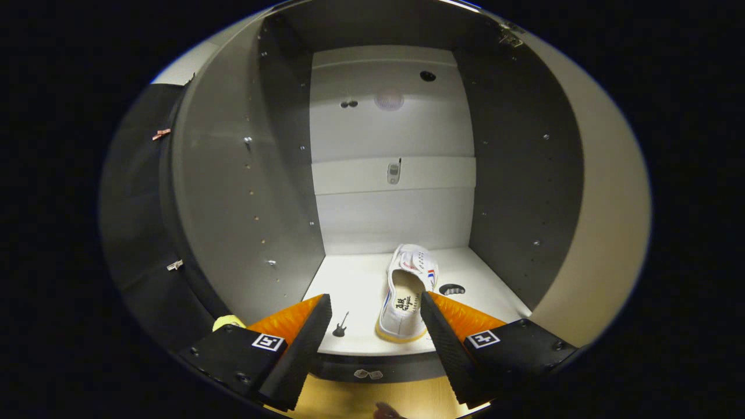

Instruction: Open the shoe cabinet door, grab the shoes and put them into the shoe cabinet, then close the shoe cabinet door.

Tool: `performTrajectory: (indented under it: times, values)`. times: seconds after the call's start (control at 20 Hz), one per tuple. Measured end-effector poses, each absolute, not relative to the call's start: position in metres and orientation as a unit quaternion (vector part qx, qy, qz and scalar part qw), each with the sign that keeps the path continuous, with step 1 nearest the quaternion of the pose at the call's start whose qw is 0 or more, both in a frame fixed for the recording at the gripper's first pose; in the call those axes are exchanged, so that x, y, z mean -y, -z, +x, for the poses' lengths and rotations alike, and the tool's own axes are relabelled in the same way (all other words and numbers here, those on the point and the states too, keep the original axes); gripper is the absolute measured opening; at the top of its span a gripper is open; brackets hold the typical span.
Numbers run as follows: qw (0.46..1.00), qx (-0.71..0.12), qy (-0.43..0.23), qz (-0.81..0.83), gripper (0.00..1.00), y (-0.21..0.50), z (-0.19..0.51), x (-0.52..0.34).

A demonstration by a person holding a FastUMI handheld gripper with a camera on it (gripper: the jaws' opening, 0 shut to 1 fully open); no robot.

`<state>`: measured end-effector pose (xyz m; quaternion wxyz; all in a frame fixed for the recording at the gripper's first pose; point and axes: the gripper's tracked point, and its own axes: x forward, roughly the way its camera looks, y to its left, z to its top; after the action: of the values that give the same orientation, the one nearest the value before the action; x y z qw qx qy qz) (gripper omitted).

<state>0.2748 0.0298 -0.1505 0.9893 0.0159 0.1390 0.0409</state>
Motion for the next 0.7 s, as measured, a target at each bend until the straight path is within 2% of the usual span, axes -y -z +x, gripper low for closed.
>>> performTrajectory:
  times: [0.7]
  values:
    - [0.996, -0.09, -0.003, 0.023, 0.97, 0.075, 0.063, -0.009]
